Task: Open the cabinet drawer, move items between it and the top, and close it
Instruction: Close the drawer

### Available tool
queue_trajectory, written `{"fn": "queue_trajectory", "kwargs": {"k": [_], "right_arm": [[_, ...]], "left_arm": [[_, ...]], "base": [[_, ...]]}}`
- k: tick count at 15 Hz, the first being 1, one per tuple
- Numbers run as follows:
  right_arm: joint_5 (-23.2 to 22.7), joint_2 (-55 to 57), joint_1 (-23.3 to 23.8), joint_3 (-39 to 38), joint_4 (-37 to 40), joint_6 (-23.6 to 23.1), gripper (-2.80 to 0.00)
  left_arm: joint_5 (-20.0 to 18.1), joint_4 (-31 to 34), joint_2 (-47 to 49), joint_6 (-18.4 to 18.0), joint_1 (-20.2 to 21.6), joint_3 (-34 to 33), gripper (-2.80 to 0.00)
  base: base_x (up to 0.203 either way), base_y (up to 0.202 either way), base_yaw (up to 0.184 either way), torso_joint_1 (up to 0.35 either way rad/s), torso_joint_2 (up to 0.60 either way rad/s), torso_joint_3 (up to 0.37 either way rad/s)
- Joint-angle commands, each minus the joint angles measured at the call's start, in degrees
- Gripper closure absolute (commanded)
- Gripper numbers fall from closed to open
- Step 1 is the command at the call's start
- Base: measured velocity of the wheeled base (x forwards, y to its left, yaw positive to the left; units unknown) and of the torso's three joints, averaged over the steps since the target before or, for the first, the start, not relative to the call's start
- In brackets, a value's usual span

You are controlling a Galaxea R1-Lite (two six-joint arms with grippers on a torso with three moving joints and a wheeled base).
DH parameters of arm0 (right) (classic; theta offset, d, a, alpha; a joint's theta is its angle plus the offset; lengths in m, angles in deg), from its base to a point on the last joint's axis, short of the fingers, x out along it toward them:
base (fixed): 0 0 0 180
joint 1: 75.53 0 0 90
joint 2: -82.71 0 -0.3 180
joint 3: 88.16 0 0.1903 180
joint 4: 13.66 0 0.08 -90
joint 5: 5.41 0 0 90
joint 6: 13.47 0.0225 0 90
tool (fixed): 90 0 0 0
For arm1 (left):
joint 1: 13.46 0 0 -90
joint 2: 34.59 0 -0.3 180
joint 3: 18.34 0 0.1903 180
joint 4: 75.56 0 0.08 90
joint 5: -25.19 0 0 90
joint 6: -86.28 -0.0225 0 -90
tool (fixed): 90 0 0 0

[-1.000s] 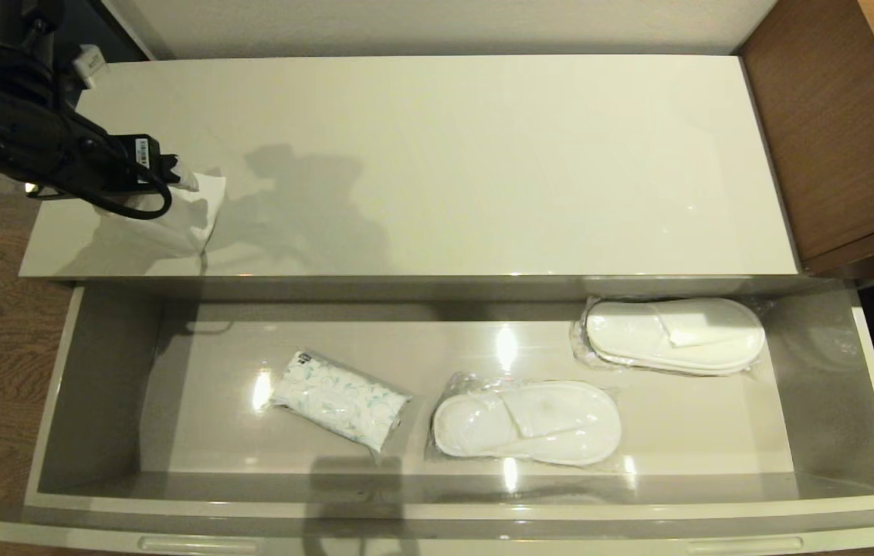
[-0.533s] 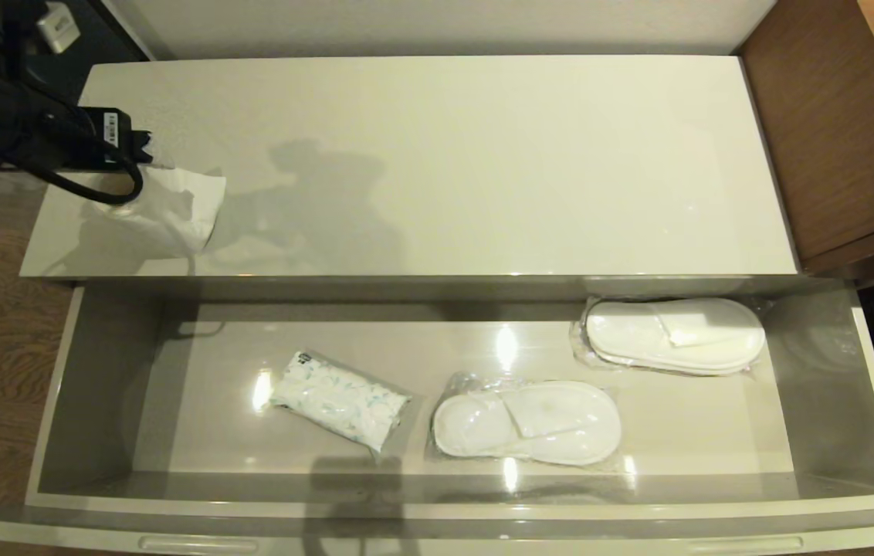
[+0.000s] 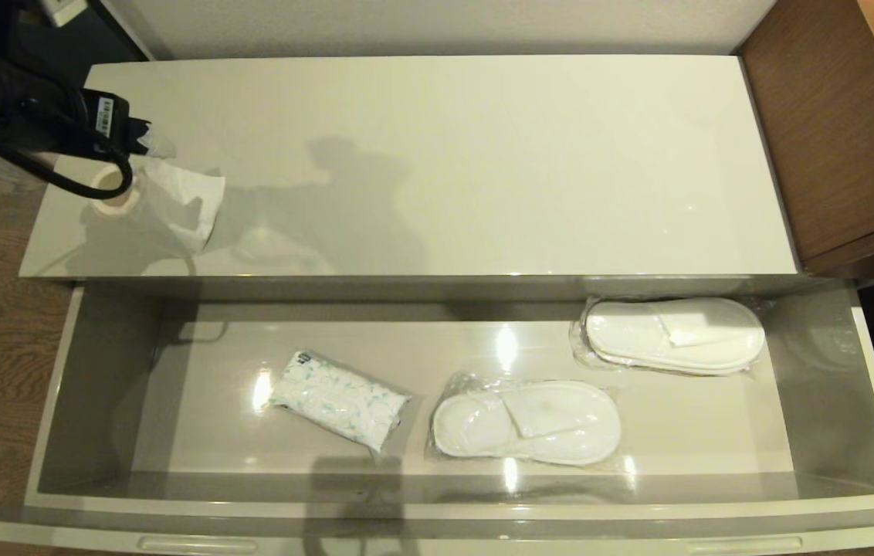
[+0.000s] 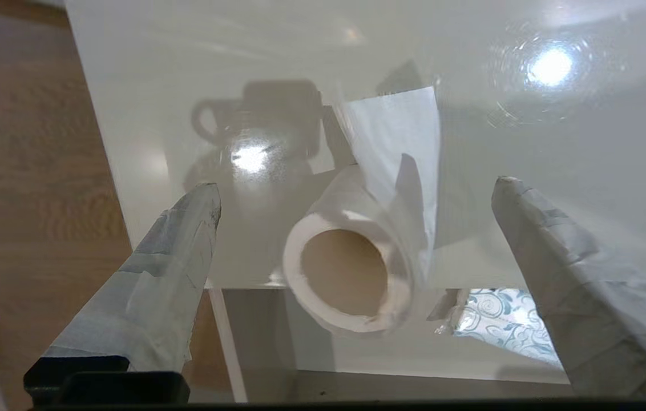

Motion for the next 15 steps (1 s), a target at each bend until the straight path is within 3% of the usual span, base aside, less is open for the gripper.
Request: {"fn": "queue_trajectory", "kwargs": {"k": [1,3,4,12,15], "right_arm": [[0.0,-0.1,0.0,-0.1,0.0,0.0,0.00],[0.0,-0.1,0.0,-0.1,0.0,0.0,0.00],[0.0,-0.1,0.0,-0.1,0.0,0.0,0.00],[0.0,-0.1,0.0,-0.1,0.0,0.0,0.00],[0.0,-0.1,0.0,0.0,0.0,0.0,0.00]], "left_arm": [[0.1,0.2,-1.4,-1.8,-0.8,-0.1,-2.80],[0.1,0.3,-1.5,-2.0,-1.0,-0.1,-2.80],[0.2,0.4,-1.5,-2.1,-1.0,-0.1,0.00],[3.5,1.2,-3.3,-4.5,-1.4,-2.4,0.00],[6.9,2.3,-5.6,-5.5,-1.3,-9.1,0.00]], "base": [[0.000,0.000,0.000,0.000,0.00,0.000],[0.000,0.000,0.000,0.000,0.00,0.000],[0.000,0.000,0.000,0.000,0.00,0.000],[0.000,0.000,0.000,0.000,0.00,0.000],[0.000,0.000,0.000,0.000,0.00,0.000]]}}
